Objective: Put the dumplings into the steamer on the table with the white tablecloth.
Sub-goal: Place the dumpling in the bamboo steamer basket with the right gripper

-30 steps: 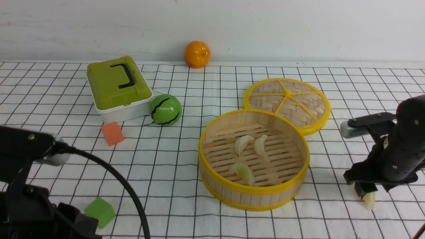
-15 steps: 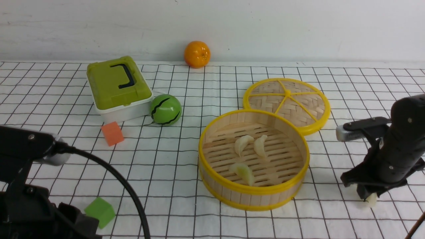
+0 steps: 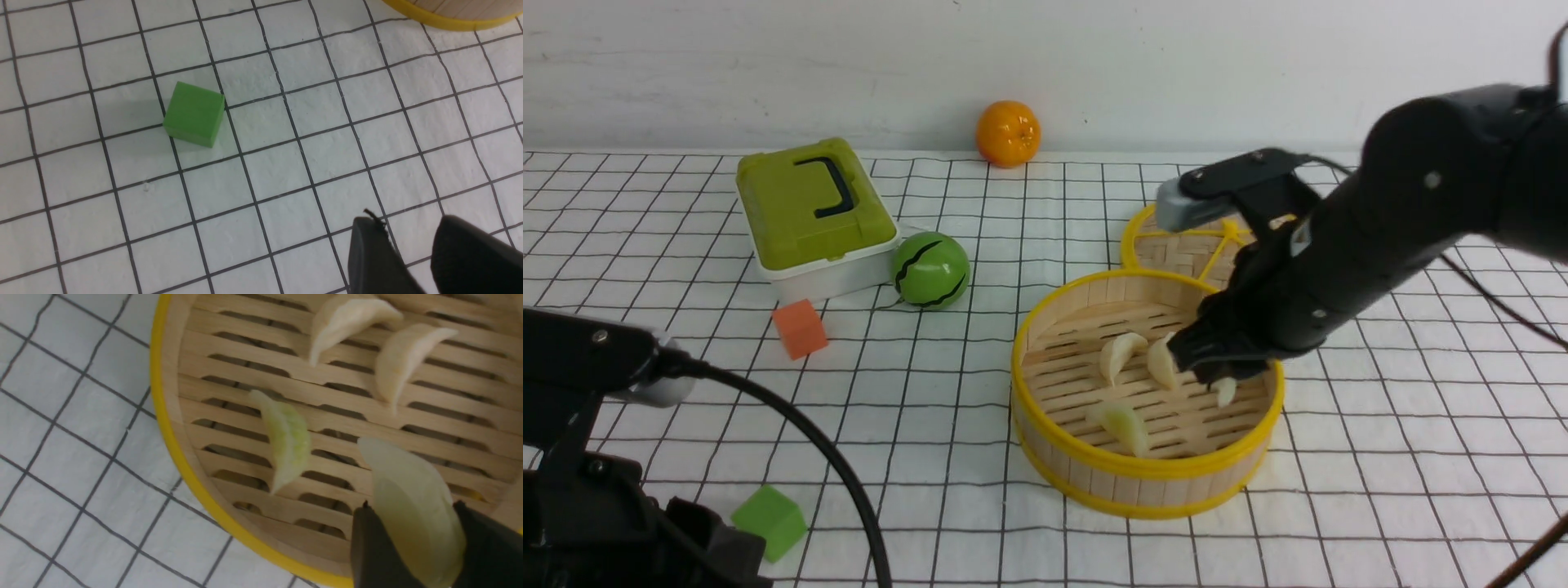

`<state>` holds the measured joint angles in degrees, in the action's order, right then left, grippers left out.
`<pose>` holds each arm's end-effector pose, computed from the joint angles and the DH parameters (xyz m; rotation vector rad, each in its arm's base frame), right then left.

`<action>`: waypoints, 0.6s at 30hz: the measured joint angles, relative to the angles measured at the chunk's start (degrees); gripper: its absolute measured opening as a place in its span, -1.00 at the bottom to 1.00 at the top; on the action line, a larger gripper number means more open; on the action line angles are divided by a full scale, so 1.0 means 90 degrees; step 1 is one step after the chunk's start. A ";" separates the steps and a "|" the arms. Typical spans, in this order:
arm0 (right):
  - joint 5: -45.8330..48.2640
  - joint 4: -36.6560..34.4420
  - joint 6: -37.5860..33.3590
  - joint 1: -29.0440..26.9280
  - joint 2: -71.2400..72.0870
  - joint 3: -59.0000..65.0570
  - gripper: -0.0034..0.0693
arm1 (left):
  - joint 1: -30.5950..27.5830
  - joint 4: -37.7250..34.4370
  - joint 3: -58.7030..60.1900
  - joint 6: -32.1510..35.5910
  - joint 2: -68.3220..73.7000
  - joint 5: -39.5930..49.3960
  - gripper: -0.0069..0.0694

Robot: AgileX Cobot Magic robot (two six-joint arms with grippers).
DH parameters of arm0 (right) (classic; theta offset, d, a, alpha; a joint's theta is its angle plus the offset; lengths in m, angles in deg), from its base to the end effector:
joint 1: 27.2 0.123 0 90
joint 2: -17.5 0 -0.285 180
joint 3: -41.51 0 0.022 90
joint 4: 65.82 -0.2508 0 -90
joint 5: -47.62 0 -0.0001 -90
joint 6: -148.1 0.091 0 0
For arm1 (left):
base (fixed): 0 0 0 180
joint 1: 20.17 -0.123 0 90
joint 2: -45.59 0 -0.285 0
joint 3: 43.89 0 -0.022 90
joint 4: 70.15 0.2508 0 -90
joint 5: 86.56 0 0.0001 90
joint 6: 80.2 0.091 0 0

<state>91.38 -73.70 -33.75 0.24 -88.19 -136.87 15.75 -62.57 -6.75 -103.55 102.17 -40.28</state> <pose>0.3219 0.1769 0.2646 -0.5756 2.5964 0.3085 0.1291 -0.0828 0.2974 0.3382 2.4341 -0.3043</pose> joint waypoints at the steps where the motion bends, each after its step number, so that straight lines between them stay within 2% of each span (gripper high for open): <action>1: -0.0019 0.0008 0.0031 0.0022 -0.0029 0.0000 -0.26 | 0.0000 -0.0001 0.0000 0.0000 0.0000 0.0000 -0.25; 13: -0.0641 0.0182 0.0357 0.0124 -0.1044 0.0000 -0.26 | 0.0000 0.0149 0.0000 0.0012 0.0000 0.0000 -0.22; 15: -0.0641 0.0187 0.0366 0.0124 -0.1059 0.0000 -0.24 | 0.0000 0.0148 0.0000 0.0012 0.0000 0.0000 -0.22; 18: -0.0641 0.0201 0.0366 0.0124 -0.1057 0.0000 -0.08 | 0.0000 0.0154 0.0000 0.0012 0.0000 0.0000 -0.21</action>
<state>85.62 -71.89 -30.46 1.36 -97.70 -136.87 15.75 -61.18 -6.75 -103.44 102.17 -40.28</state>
